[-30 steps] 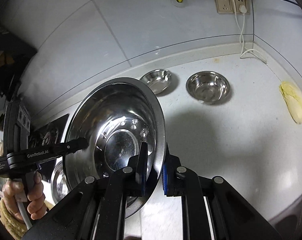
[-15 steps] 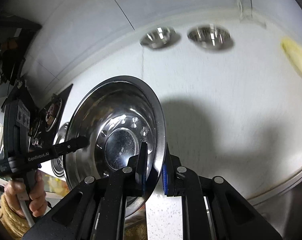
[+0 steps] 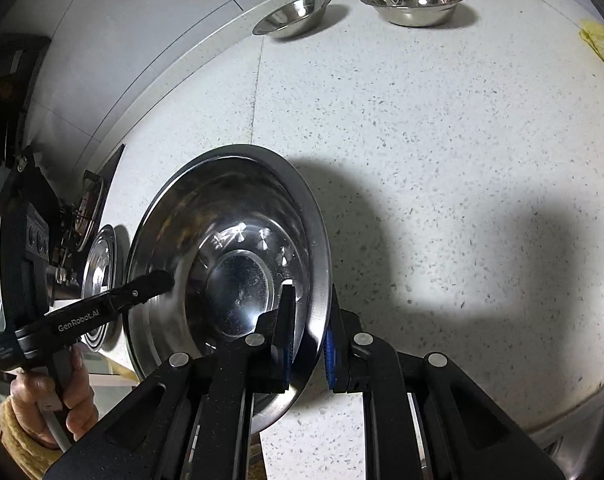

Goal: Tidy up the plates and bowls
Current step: 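Carry the large bowl with both grippers toward the plate stack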

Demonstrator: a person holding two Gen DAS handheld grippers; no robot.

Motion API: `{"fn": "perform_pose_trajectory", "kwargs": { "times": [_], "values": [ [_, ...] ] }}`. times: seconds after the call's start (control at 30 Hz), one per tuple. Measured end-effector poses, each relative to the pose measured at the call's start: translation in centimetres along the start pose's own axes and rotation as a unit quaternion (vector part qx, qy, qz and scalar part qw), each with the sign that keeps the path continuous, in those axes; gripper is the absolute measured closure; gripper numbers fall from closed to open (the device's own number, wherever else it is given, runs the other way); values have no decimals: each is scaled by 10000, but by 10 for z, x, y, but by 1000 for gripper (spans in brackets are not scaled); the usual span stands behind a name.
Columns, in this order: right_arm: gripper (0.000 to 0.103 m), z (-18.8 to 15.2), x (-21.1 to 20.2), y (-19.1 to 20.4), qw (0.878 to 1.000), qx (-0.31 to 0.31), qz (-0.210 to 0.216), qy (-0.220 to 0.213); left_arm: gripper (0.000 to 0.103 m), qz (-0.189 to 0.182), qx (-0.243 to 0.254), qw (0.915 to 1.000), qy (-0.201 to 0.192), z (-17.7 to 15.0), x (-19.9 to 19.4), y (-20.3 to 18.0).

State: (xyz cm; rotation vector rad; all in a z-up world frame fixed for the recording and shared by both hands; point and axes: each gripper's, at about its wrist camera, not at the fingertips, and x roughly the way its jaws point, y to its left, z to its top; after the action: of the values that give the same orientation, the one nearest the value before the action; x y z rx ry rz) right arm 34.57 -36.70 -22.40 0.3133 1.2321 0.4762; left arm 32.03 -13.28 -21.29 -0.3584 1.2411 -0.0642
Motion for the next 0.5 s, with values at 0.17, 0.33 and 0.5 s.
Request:
{"fn": "perform_pose_trajectory", "kwargs": {
  "times": [0.17,0.33,0.5],
  "values": [
    [91,1,-3,2,10000,5,9,-14,93,-32,25,10000,21,4,3,0],
    [83,3,-6,-1,9998,67,161,-87,93,0,143,9998,-163,7,-5,2],
    [67,4,-12,0,9997,-40,179,-166,69,32,267,9992,-300,15,-15,2]
  ]
}}
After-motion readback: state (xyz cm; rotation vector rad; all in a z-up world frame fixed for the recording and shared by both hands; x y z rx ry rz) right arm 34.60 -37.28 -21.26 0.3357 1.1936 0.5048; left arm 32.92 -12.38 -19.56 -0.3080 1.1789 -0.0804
